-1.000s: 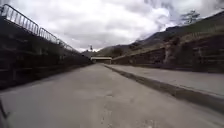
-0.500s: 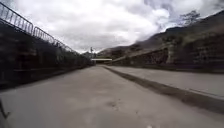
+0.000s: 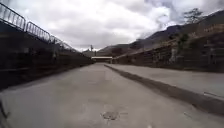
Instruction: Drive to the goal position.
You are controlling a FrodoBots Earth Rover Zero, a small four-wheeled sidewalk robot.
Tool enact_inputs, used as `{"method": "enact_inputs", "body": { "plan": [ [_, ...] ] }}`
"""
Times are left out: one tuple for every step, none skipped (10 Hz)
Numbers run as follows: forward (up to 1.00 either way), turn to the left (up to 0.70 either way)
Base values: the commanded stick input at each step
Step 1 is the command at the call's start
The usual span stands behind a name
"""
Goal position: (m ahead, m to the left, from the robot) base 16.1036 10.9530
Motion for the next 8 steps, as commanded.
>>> {"method": "enact_inputs", "body": {
  "plan": [
    [0.7,0.0],
    [0.7,0.0],
    [0.7,0.0],
    [0.7,0.0],
    [0.7,0.0],
    [0.7,0.0],
    [0.7,0.0],
    [0.7,0.0]
  ]
}}
